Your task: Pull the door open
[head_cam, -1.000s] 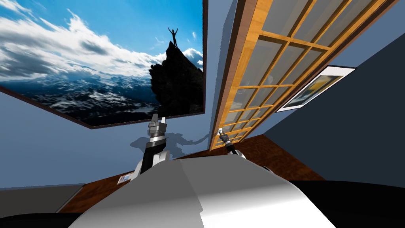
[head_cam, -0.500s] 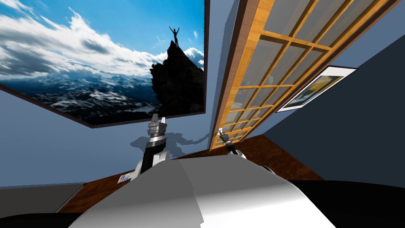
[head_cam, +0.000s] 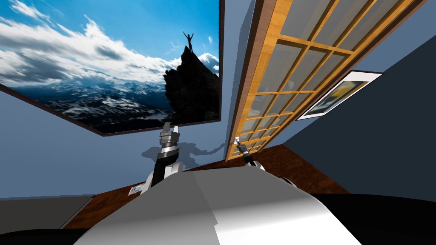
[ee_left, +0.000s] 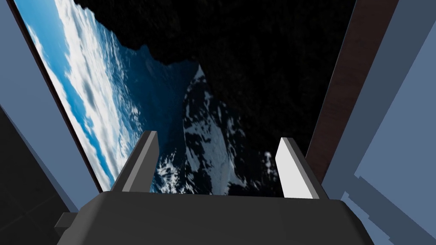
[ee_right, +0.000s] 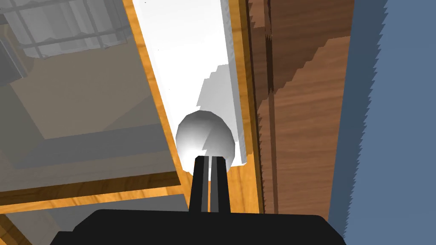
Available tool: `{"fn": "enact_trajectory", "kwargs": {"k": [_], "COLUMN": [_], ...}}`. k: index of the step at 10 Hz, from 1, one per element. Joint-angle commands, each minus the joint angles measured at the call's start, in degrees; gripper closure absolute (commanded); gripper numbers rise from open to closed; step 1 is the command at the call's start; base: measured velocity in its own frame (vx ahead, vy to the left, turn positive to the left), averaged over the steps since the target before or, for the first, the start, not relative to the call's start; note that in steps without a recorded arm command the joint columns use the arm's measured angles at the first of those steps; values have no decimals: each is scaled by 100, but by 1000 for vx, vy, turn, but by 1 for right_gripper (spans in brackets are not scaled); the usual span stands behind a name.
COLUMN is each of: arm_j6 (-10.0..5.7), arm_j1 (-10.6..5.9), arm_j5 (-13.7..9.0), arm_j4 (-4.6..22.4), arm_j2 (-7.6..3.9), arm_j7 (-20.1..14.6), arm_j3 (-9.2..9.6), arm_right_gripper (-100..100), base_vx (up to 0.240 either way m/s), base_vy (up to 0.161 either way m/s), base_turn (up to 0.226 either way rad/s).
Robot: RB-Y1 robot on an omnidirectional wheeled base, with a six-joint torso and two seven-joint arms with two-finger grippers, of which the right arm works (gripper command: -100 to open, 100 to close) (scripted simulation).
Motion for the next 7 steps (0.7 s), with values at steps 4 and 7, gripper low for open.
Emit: {"fn": "enact_trajectory", "kwargs": {"k": [4,7], "arm_j6": [-240,-386], "arm_j1": [203,326], "arm_j5": [150,240], "arm_j4": [-26,-42], "arm_j2": [-196,-314], "arm_j7": [459,737], "arm_j3": [27,44], "arm_right_gripper": [-100,-100], "base_vx": [-118,-116], "base_vy": [23,-21], "base_turn": [-45,-42]}}
